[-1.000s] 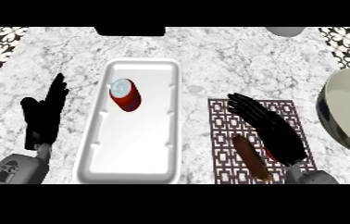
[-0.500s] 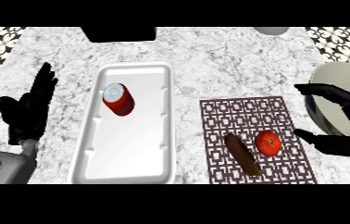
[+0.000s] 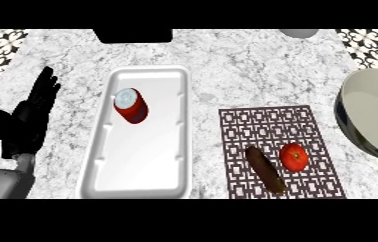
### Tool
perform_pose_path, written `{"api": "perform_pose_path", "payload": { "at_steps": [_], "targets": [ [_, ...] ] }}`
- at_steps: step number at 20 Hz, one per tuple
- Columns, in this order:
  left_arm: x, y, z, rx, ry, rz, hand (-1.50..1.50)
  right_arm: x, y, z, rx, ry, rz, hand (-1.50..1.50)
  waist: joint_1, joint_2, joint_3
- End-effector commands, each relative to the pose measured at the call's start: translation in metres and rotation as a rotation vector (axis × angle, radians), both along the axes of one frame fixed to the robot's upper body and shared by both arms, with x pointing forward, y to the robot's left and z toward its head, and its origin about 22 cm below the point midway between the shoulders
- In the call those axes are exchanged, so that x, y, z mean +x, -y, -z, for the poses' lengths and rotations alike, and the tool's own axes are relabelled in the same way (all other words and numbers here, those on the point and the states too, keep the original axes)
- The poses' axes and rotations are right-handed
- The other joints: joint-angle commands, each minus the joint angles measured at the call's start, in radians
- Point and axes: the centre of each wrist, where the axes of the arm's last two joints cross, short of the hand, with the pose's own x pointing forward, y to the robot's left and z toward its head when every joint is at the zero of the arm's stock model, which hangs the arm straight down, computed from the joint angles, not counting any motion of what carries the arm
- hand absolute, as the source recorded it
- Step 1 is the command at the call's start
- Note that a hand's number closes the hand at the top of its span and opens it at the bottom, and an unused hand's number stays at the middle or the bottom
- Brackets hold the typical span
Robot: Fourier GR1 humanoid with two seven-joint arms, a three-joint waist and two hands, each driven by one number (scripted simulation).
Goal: Pick the tomato from the placemat and place it in the bowl
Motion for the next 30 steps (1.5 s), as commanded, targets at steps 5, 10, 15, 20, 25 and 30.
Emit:
{"api": "perform_pose_path", "payload": {
  "at_steps": [5, 10, 15, 20, 25, 30],
  "targets": [
    [-0.002, 0.0, -0.021, -0.009, 0.005, 0.047, 0.0, 0.033, 0.009, -0.06, -0.066, -0.003, 0.019, -1.5, 0.029, 0.004, -0.001],
    [0.004, -0.005, -0.018, -0.01, 0.028, 0.042, 0.0, 0.058, -0.015, -0.098, -0.202, -0.093, -0.054, -1.5, 0.036, 0.006, -0.001],
    [-0.004, -0.001, -0.01, 0.011, 0.016, 0.057, 0.0, 0.075, -0.048, -0.118, -0.434, -0.232, -0.096, -1.5, 0.056, 0.008, -0.002],
    [0.002, 0.012, 0.006, -0.01, 0.003, 0.052, 0.0, 0.097, -0.067, -0.089, -0.518, -0.366, -0.174, -1.5, 0.046, 0.01, -0.001],
    [0.002, 0.011, -0.007, -0.004, 0.012, 0.052, 0.0, 0.113, -0.096, -0.077, -0.539, -0.447, -0.271, -1.5, 0.036, 0.006, -0.001],
    [-0.006, 0.0, -0.009, -0.007, 0.02, 0.028, 0.0, 0.114, -0.108, -0.039, -0.683, -0.581, -0.297, -1.5, 0.039, 0.006, 0.0]
  ]
}}
